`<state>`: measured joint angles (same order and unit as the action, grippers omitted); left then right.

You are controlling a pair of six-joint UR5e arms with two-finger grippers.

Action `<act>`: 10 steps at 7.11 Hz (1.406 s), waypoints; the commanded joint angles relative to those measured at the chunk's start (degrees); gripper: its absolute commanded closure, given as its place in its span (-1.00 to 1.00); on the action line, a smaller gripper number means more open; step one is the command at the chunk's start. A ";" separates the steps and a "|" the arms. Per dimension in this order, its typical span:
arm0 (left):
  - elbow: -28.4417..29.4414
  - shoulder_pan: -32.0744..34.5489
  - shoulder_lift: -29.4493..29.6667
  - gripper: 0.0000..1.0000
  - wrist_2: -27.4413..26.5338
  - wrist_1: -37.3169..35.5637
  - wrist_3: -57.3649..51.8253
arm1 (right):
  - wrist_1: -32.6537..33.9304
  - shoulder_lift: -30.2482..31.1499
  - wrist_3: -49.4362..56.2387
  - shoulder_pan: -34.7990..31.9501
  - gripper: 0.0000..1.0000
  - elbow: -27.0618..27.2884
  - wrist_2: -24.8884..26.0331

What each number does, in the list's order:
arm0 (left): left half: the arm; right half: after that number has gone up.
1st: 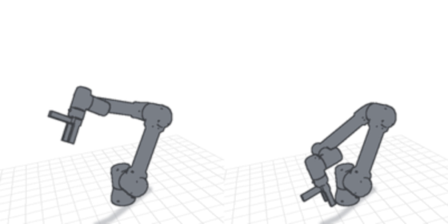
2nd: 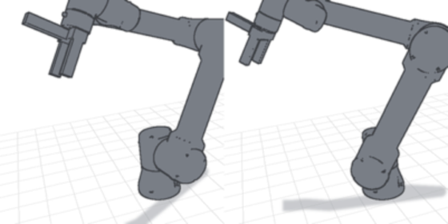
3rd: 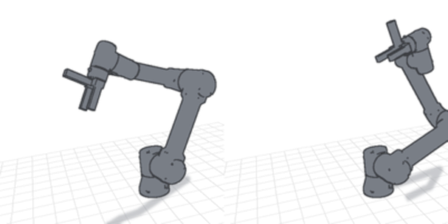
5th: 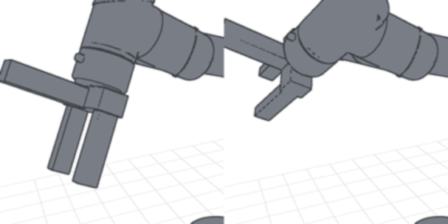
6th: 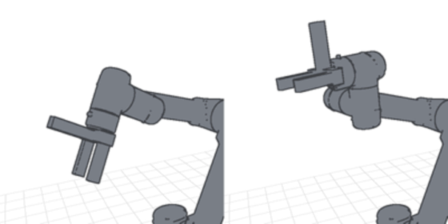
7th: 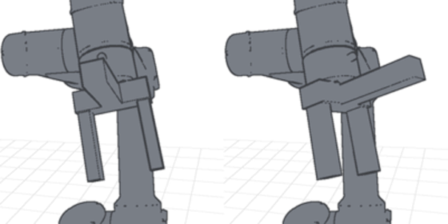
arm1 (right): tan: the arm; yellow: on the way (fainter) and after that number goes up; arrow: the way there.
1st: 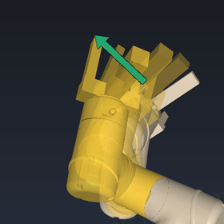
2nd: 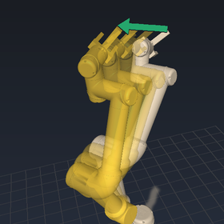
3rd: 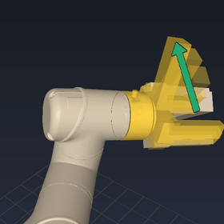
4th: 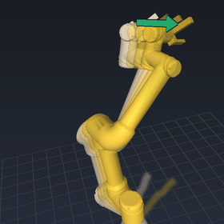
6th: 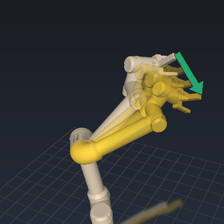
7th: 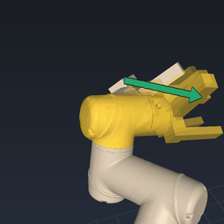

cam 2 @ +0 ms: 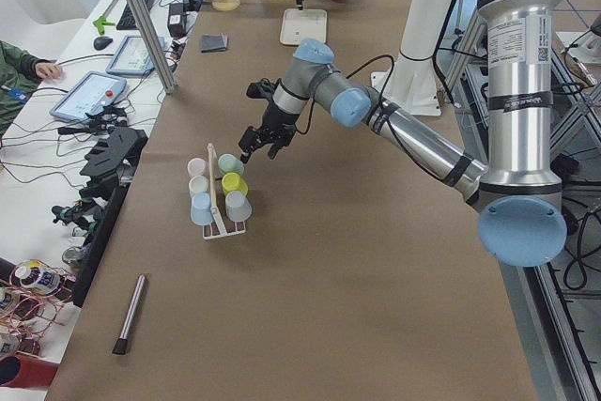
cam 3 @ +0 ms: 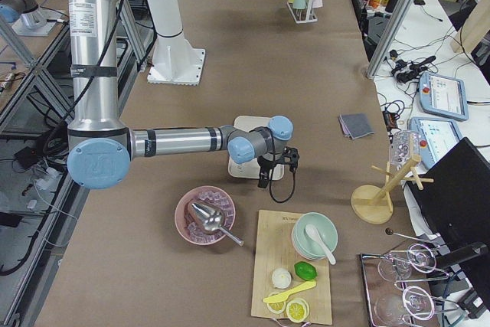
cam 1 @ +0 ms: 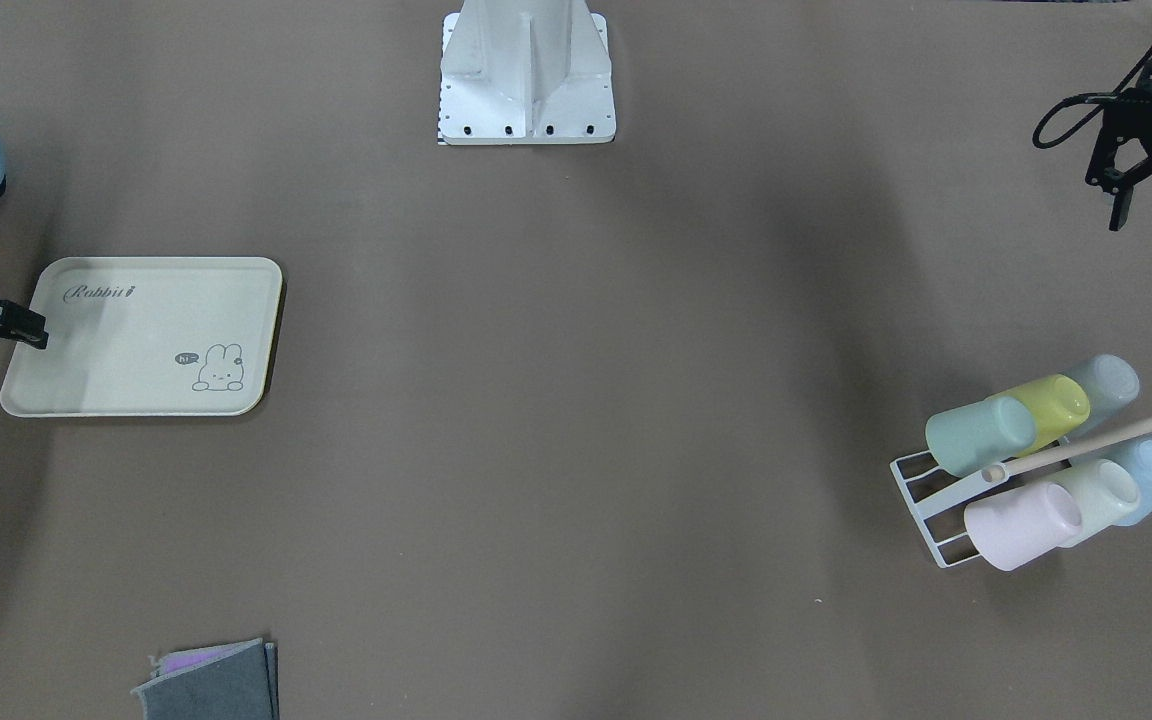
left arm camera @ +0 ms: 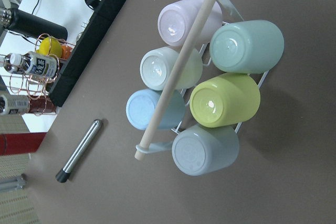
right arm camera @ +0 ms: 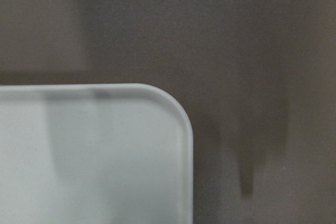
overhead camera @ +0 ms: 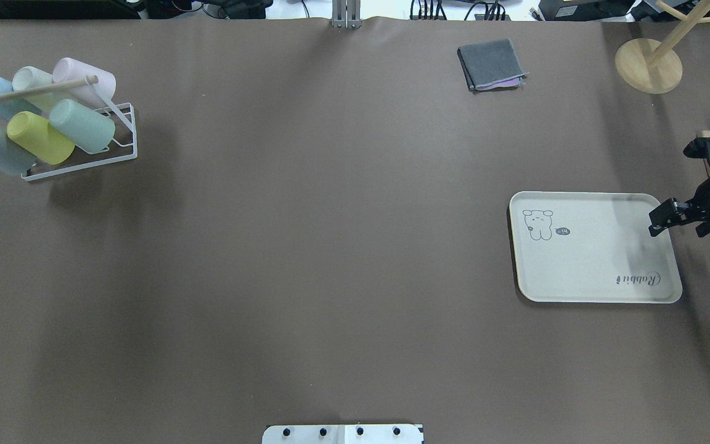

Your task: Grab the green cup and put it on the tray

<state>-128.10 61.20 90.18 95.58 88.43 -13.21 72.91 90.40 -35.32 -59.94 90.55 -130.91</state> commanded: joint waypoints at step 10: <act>19.20 -31.49 20.21 -0.97 -48.38 -25.24 -30.58 | -0.05 0.57 -0.19 0.79 -0.09 -0.19 -0.31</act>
<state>-110.36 30.88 110.30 49.28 63.19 -38.28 72.92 91.13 -35.49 -59.21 90.37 -131.14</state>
